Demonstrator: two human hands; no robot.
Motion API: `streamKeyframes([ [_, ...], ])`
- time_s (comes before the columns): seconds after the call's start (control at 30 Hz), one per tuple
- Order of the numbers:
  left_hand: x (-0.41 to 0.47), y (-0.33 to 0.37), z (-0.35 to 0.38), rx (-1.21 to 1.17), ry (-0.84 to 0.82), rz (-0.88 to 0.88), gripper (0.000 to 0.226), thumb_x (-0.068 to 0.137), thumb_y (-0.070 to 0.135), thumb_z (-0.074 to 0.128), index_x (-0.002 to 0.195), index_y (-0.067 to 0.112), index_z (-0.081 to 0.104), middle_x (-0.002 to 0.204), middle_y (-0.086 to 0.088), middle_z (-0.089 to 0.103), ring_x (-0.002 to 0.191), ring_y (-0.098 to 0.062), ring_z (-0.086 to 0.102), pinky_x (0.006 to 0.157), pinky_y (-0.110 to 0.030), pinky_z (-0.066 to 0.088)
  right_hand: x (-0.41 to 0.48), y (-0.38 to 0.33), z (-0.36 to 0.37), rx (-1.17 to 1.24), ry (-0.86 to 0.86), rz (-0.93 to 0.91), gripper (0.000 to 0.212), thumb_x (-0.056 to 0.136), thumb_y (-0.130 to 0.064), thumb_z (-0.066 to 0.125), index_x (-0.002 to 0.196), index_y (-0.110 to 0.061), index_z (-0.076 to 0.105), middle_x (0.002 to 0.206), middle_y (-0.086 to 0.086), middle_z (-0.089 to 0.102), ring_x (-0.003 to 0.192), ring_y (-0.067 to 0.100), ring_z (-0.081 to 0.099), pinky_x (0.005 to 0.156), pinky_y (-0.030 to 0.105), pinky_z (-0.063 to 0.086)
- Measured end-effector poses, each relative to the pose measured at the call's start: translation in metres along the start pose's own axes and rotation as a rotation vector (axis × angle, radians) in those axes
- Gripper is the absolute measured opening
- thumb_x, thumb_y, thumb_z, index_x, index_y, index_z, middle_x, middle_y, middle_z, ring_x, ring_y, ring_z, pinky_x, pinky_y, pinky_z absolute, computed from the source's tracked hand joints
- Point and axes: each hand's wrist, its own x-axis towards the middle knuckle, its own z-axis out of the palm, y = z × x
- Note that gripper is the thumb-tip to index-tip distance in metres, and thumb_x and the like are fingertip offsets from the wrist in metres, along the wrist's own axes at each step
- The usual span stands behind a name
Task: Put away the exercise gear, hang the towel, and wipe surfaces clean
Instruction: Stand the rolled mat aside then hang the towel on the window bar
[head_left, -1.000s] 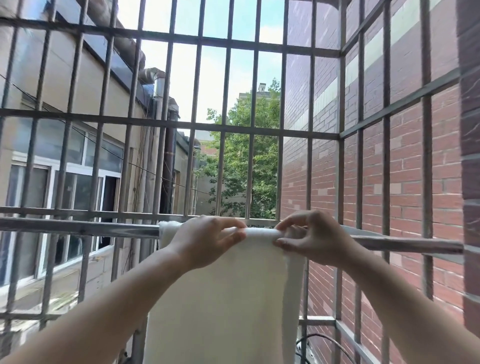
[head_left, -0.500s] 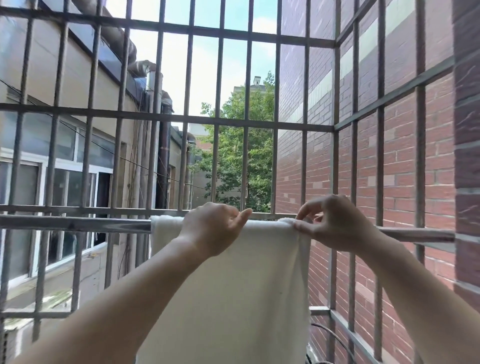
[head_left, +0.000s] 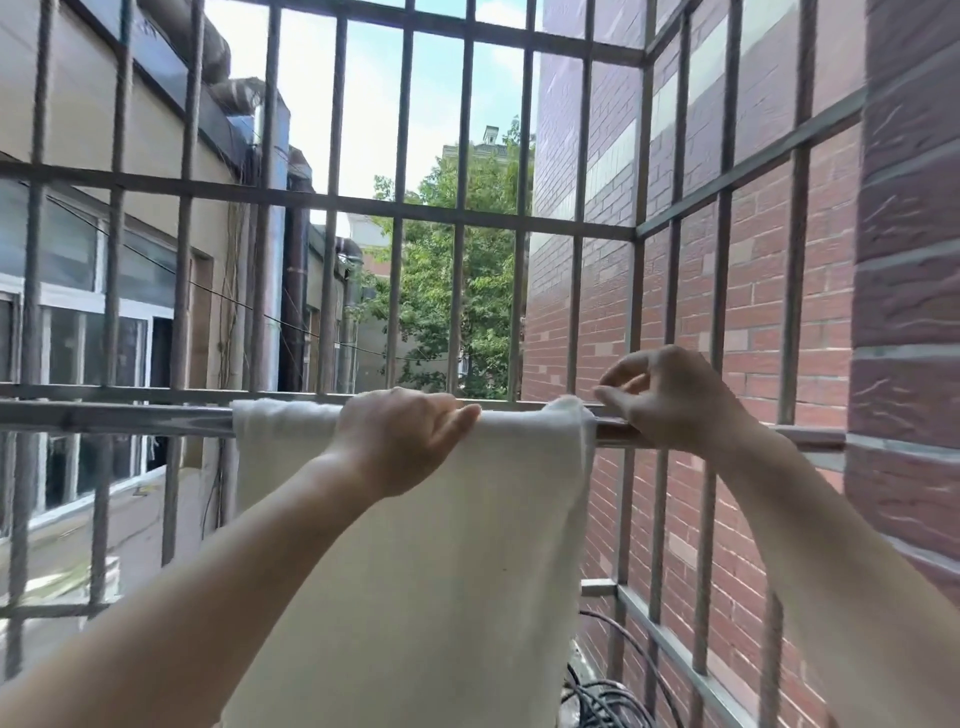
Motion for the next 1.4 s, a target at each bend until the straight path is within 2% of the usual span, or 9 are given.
streamKeyframes([
  [0.2,0.004,-0.005,-0.007,-0.012,-0.133,0.024,0.045,0.094,0.057,0.017,0.068,0.028,0.04,0.066,0.011,0.045,0.071,-0.016,0.048,0.057,-0.029,0.03,-0.001,-0.034,0.029,0.134,-0.224,-0.207,0.036,0.079,-0.034,0.07,0.108,-0.013,0.068,0.105,0.0,0.069,0.089,0.008,0.064,0.082,0.027,0.055],
  [0.33,0.0,-0.019,-0.015,-0.098,-0.188,0.022,0.035,0.095,0.054,0.025,0.08,0.031,0.046,0.072,0.01,0.05,0.075,-0.016,0.049,0.062,-0.031,0.039,0.0,-0.031,0.042,0.06,-0.272,-0.223,0.038,0.079,-0.04,0.068,0.11,-0.017,0.067,0.088,-0.012,0.06,0.073,-0.001,0.053,0.064,0.015,0.041],
  [0.57,-0.019,-0.045,-0.023,-0.105,-0.125,-0.009,0.038,0.094,0.053,0.029,0.089,0.027,0.056,0.084,0.005,0.062,0.078,-0.017,0.057,0.067,-0.033,0.047,-0.002,-0.02,0.032,-0.034,-0.191,-0.219,0.063,0.062,-0.074,0.049,0.087,-0.019,0.07,0.068,-0.003,0.061,0.062,0.013,0.054,0.056,0.03,0.042],
  [0.67,-0.023,-0.051,-0.028,-0.201,-0.114,-0.025,0.031,0.094,0.05,0.037,0.103,0.033,0.06,0.101,0.004,0.065,0.089,-0.015,0.059,0.076,-0.036,0.051,-0.001,-0.036,0.035,0.001,-0.184,-0.252,0.045,0.072,-0.056,0.063,0.099,-0.02,0.071,0.092,-0.002,0.07,0.077,0.01,0.062,0.065,0.02,0.046],
  [0.8,-0.037,-0.072,-0.036,-0.122,-0.09,-0.077,0.042,0.09,0.061,0.034,0.105,0.032,0.061,0.104,0.006,0.064,0.091,-0.017,0.059,0.078,-0.035,0.048,0.0,-0.06,0.05,0.015,-0.116,-0.337,0.038,0.075,-0.043,0.072,0.103,-0.018,0.071,0.104,-0.001,0.071,0.092,0.014,0.066,0.087,0.029,0.051],
  [0.93,-0.059,-0.095,-0.045,-0.101,-0.011,-0.093,0.065,0.075,0.073,0.026,0.106,0.029,0.062,0.103,0.006,0.064,0.091,-0.018,0.061,0.081,-0.037,0.048,0.0,-0.081,0.075,0.027,-0.016,-0.362,0.039,0.071,-0.045,0.075,0.102,-0.022,0.071,0.098,0.002,0.072,0.088,0.021,0.066,0.081,0.035,0.051],
  [1.07,-0.08,-0.121,-0.054,-0.21,0.051,-0.142,0.045,0.078,0.059,0.059,0.107,0.025,0.063,0.103,0.005,0.064,0.089,-0.016,0.061,0.078,-0.039,0.053,0.0,-0.093,0.09,0.11,0.071,-0.374,0.032,0.068,-0.037,0.08,0.093,-0.019,0.074,0.093,0.001,0.072,0.08,0.02,0.066,0.075,0.031,0.051],
  [1.27,-0.082,-0.137,-0.064,-0.336,0.174,-0.214,0.01,0.069,0.03,0.078,0.076,0.032,0.071,0.071,0.02,0.068,0.07,0.003,0.063,0.069,-0.013,0.049,0.004,-0.091,0.087,0.241,0.062,-0.312,0.012,0.074,-0.03,0.076,0.082,-0.021,0.076,0.076,-0.014,0.065,0.069,-0.001,0.058,0.067,0.013,0.04],
  [1.4,-0.066,-0.139,-0.061,-0.481,0.157,-0.272,0.012,0.07,0.026,0.078,0.068,0.037,0.071,0.063,0.037,0.061,0.066,0.016,0.058,0.058,0.002,0.038,0.011,-0.084,0.075,0.27,0.07,-0.252,0.008,0.074,-0.027,0.077,0.079,-0.021,0.076,0.069,-0.017,0.064,0.064,-0.009,0.055,0.061,0.002,0.039],
])
